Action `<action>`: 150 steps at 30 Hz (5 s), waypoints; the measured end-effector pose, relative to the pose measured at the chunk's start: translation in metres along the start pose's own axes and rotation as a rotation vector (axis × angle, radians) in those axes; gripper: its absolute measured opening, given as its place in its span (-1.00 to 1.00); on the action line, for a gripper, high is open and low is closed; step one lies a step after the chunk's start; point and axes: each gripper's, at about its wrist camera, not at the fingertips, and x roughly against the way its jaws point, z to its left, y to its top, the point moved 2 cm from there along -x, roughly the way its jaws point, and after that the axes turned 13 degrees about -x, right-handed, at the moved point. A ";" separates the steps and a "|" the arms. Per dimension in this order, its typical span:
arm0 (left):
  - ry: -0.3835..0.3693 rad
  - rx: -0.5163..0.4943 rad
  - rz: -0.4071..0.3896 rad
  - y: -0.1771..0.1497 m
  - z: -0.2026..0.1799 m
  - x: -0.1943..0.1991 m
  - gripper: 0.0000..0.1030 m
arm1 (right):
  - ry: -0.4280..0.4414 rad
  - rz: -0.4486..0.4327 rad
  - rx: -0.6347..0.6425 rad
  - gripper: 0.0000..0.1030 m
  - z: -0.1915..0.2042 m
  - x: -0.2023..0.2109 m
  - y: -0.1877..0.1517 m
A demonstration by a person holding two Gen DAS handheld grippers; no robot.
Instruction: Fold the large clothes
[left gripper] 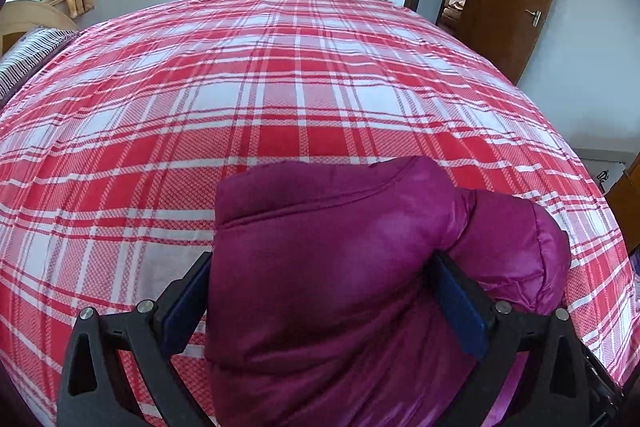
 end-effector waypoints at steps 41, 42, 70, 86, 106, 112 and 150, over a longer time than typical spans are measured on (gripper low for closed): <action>-0.316 -0.044 -0.132 -0.100 -0.011 0.116 -0.02 | 0.125 0.179 0.020 -0.54 -0.030 0.016 0.028; -0.305 -0.057 -0.139 -0.099 -0.012 0.123 -0.11 | 0.130 0.168 0.024 -0.57 -0.027 0.022 0.026; 0.014 0.141 -0.207 -0.218 0.170 0.272 -0.30 | 0.395 0.397 0.250 -0.66 0.189 -0.017 -0.123; 0.088 0.294 -0.169 -0.279 0.258 0.278 -0.28 | 0.409 0.532 0.344 -0.66 0.255 -0.070 -0.202; 0.152 0.321 -0.133 -0.297 0.256 0.257 0.55 | 0.257 0.577 0.374 -0.61 0.238 -0.098 -0.220; 0.272 0.281 -0.136 -0.288 0.253 0.292 0.55 | 0.215 0.477 0.399 0.50 0.242 -0.070 -0.211; 0.320 0.177 -0.401 -0.259 0.209 0.416 0.67 | 0.306 -0.071 0.519 0.97 0.264 0.159 -0.212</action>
